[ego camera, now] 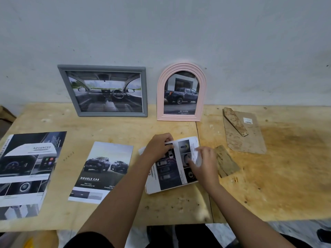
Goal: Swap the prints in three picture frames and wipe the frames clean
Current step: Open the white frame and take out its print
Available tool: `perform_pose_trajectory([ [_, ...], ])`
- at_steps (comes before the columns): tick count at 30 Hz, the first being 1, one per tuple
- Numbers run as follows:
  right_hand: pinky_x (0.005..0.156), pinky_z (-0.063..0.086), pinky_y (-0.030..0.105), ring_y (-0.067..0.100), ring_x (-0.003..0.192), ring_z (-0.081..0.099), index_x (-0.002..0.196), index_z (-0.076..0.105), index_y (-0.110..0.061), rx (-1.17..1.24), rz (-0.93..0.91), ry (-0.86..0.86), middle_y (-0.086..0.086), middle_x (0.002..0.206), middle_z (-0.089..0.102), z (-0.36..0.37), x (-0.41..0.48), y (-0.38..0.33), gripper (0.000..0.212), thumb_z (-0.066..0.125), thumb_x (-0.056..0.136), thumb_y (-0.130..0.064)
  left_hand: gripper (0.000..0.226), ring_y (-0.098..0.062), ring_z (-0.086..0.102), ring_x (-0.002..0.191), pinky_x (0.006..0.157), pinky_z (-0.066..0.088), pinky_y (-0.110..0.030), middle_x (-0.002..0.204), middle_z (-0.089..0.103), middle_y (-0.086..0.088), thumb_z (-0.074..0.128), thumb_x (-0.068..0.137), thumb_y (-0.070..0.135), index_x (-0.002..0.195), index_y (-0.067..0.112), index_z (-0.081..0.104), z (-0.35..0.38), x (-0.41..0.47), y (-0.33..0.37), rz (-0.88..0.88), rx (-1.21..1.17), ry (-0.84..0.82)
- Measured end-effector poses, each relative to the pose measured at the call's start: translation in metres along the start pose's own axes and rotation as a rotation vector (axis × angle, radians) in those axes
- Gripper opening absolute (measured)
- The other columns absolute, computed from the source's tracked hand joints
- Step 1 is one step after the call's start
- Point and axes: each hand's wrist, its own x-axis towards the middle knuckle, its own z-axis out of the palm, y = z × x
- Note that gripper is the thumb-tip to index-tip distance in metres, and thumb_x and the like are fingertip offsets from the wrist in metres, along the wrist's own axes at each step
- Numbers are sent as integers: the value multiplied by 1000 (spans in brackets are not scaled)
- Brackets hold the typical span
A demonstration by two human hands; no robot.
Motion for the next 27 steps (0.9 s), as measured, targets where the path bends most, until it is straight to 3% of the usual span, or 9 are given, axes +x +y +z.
perform_pose_trajectory([
  [3,92,43,33,13,111,44,124,46,-13,211,225,-18,-4,117,45,-6,13,-2,60,75,75,-32,8,-22,56,75,71,47,-36,78,64,-2,62,84,11,78,16,62,-2,-1,2,52,20,-8],
  [6,76,51,34,20,91,59,110,52,-14,387,315,-151,1,99,61,-9,21,-3,42,76,76,-22,7,-23,60,82,78,50,-42,87,69,-5,60,86,13,86,13,67,-3,-1,0,52,54,-5],
  [10,59,42,19,13,78,57,103,53,-15,368,299,-161,-3,88,62,-12,22,-6,28,70,81,-12,24,-21,60,104,91,49,-37,114,68,-3,57,90,13,110,15,69,-3,-5,0,10,111,6],
  [13,63,45,20,9,78,56,110,54,-14,346,302,-176,0,98,65,-12,20,-6,30,67,84,-9,33,-21,52,120,100,42,-32,131,59,-4,53,92,12,124,14,61,2,-8,-2,-4,156,5],
  [17,79,45,26,17,103,57,126,52,-14,308,278,-212,3,121,62,-12,15,-2,42,64,86,-10,36,-22,49,125,104,38,-31,134,56,-5,51,92,6,126,11,60,7,-14,-3,28,192,28],
  [20,81,45,30,20,106,57,123,55,-14,254,249,-193,2,118,62,-10,13,0,38,64,86,-13,33,-23,52,117,99,42,-31,125,62,-7,50,89,3,119,8,63,10,-19,-2,78,222,72],
  [23,75,48,34,21,89,59,93,57,-16,287,271,-163,2,97,64,-10,10,2,9,62,86,-13,26,-24,57,100,84,49,-35,108,66,-7,49,86,3,104,7,68,11,-26,6,73,184,76],
  [25,64,45,32,24,74,54,75,48,-18,326,291,-145,5,80,57,-12,10,3,16,58,87,-11,25,-25,60,90,75,52,-38,99,68,-6,49,85,4,98,10,69,8,-30,12,46,157,51],
  [27,58,38,29,21,69,46,72,43,-17,371,279,-142,6,74,49,-17,10,-1,21,52,88,-8,25,-23,61,83,70,51,-38,93,69,-2,48,84,8,95,15,69,2,-37,20,9,136,32],
])
